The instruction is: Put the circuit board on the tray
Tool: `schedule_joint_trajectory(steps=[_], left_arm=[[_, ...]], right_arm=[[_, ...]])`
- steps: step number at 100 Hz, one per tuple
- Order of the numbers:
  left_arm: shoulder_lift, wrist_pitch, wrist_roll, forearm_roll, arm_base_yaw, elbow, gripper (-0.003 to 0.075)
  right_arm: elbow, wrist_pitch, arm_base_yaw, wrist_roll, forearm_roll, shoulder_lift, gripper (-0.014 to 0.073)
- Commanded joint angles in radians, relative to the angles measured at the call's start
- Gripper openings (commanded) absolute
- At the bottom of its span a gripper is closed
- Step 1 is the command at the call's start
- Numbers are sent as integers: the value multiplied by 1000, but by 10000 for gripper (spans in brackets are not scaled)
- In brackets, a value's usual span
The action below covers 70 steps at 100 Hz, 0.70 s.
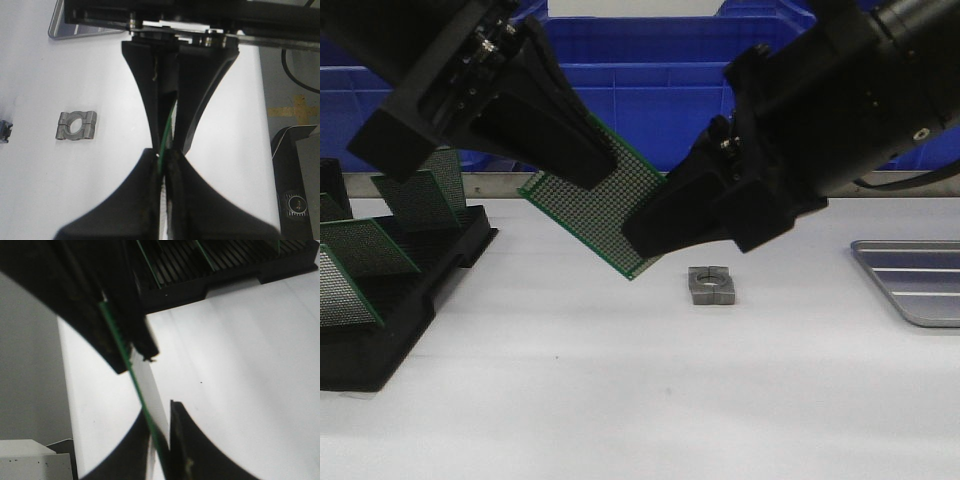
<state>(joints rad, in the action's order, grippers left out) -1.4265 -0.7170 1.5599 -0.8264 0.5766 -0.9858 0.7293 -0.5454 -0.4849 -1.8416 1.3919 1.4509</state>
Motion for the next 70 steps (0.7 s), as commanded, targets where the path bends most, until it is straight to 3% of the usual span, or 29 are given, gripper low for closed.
schedule_joint_trajectory(steps=[1,12,29,36,52,70], left_arm=[[26,4,-14,-80,8,-28,4],[26,5,-14,-89,8,-28,135],[26,33,-14,-89,8,-28,512],[26,54,-14,-86,8,-28,598],[27,93,-14,-71,4,-28,607],[27,140,-14,-68,4,-28,607]], right_arm=[[30,-24,-1,10,64,-26,-22],[30,-24,-1,10,64,-26,-25],[30,-29,-1,10,64,-26,-25],[30,-29,1,15,64,-26,-25],[30,-9,41,89,64,-26,-25],[30,-9,176,225,64,-26,-25]])
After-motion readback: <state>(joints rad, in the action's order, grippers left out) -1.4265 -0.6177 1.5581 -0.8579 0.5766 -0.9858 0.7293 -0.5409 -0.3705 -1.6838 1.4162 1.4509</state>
